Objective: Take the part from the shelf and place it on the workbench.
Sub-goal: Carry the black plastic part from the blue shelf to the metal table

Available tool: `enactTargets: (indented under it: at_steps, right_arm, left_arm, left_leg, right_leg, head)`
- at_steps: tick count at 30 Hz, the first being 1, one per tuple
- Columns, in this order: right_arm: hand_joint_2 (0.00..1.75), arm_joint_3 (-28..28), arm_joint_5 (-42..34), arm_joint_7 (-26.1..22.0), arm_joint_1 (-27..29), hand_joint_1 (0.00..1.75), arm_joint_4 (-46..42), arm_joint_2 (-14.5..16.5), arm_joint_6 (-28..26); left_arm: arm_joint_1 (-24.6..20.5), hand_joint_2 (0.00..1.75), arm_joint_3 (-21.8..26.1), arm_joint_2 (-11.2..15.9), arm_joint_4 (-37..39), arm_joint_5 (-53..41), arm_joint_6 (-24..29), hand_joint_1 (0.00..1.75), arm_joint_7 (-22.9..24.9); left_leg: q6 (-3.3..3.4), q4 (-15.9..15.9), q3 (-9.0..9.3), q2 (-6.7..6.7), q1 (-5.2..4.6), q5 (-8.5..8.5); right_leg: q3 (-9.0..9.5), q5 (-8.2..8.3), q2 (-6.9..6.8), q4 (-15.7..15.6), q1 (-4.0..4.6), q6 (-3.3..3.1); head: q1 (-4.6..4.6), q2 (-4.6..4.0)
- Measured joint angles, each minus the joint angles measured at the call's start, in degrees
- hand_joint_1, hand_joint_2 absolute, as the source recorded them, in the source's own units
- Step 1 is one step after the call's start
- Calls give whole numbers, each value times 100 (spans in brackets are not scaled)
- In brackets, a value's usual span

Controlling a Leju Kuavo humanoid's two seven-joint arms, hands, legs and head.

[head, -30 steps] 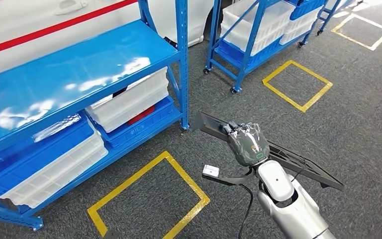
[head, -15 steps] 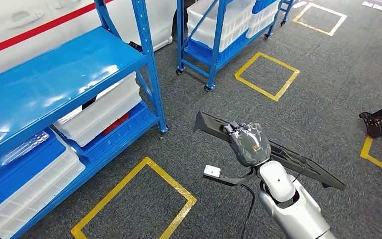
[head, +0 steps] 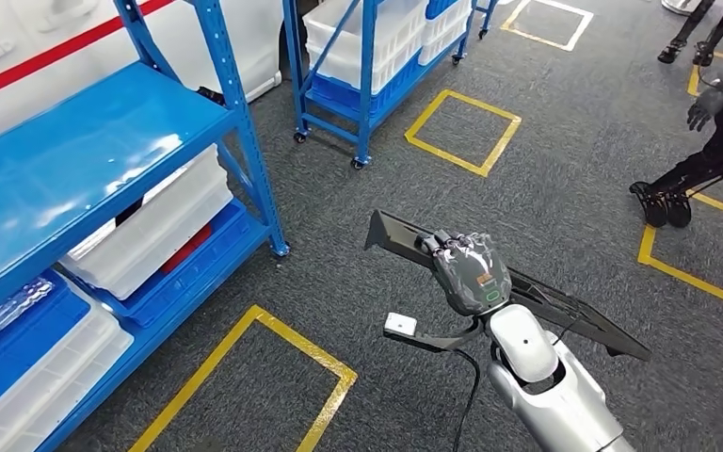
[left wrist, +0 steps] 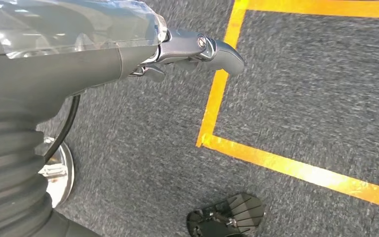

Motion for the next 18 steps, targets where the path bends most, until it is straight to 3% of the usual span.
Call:
enactTargets:
  at_steps: [2, 4, 5, 7, 8, 9, 10, 11, 13, 14, 16, 18]
  right_arm:
    - [175, -3, 0, 0, 1, 175, -9, -3, -1]
    - [175, -7, 0, 0, 0, 175, -23, -5, -2]
    - [175, -7, 0, 0, -5, 175, -31, -4, -2]
    - [175, -6, 1, 0, -10, 175, -35, -4, -1]
    - [175, -5, 1, 0, -4, 175, -34, -4, 0]
    - [175, -4, 2, 0, 1, 175, -34, -5, 1]
    - [175, -4, 2, 0, 5, 175, -33, -5, 1]
    - [175, -3, 2, 0, 5, 175, -33, -5, 1]
    - [175, -3, 2, 0, 3, 175, -33, -4, 1]
    - [175, -3, 2, 0, 4, 175, -33, -3, 1]
    - [175, -4, 2, 0, 8, 175, -33, -4, 1]
    - [175, -5, 1, 0, 18, 175, -35, -5, 1]
  left_arm:
    - [-4, 175, 0, -2, 0, 0, 0, 0, 0]
    - [-11, 175, 0, -4, 0, -1, 0, 0, -1]
    - [-12, 175, 0, -4, 0, -2, 0, 0, -1]
    - [1, 175, 0, -3, 0, -2, 0, 0, -1]
    - [15, 175, 0, -3, 0, -2, 0, 0, 0]
    - [26, 175, 0, -3, 0, -1, 0, 0, 0]
    - [33, 175, 0, -3, 0, -1, 0, 0, 0]
    - [35, 175, 0, -3, 0, -1, 0, 0, 0]
    - [30, 175, 0, 0, 0, 0, 0, 0, 0]
    - [26, 175, 0, 2, 0, -1, 0, 0, 0]
    - [20, 175, 0, 5, 0, -1, 0, 0, 0]
    - [10, 175, 0, 4, 0, 0, 1, 0, 0]
  left_leg:
    - [-64, -10, 22, 67, -3, -23]
    - [-117, 137, -15, -29, 11, -153]
    - [-132, 384, -118, -130, 16, -305]
    - [-140, 1179, -491, -304, 24, -688]
    - [-142, 1541, -677, -332, 24, -808]
    - [-140, 1730, -790, -341, 24, -821]
    - [-132, 1684, -795, -344, 25, -711]
    - [-116, 1397, -688, -356, 25, -501]
    - [-72, 568, -343, -478, 26, -81]
    - [-53, 275, -219, -541, 26, 29]
    - [-22, 96, -147, -599, 12, 49]
    - [37, 48, -125, -527, 10, 84]
  right_leg:
    - [-6, 6, 109, -9, 15, -71]
    - [18, 25, 198, -51, -9, -141]
    - [34, 34, 238, -72, -24, -174]
    - [38, 31, 320, -75, -16, -216]
    - [38, 29, 375, -71, -8, -225]
    - [38, 26, 434, -65, 0, -229]
    - [40, 23, 497, -56, 4, -228]
    - [44, 18, 560, -44, 6, -224]
    - [40, -4, 669, -5, 14, -196]
    - [25, -9, 714, 14, 13, -173]
    - [-11, -4, 787, 28, -2, -106]
    - [-25, -4, 797, 32, -20, -35]
  head:
    - [0, 0]
    - [1, 0]
    - [1, 0]
    - [0, 0]
    - [0, 0]
    - [0, 0]
    - [0, 0]
    - [0, 0]
    - [0, 0]
    - [0, 0]
    - [0, 0]
    - [0, 0]
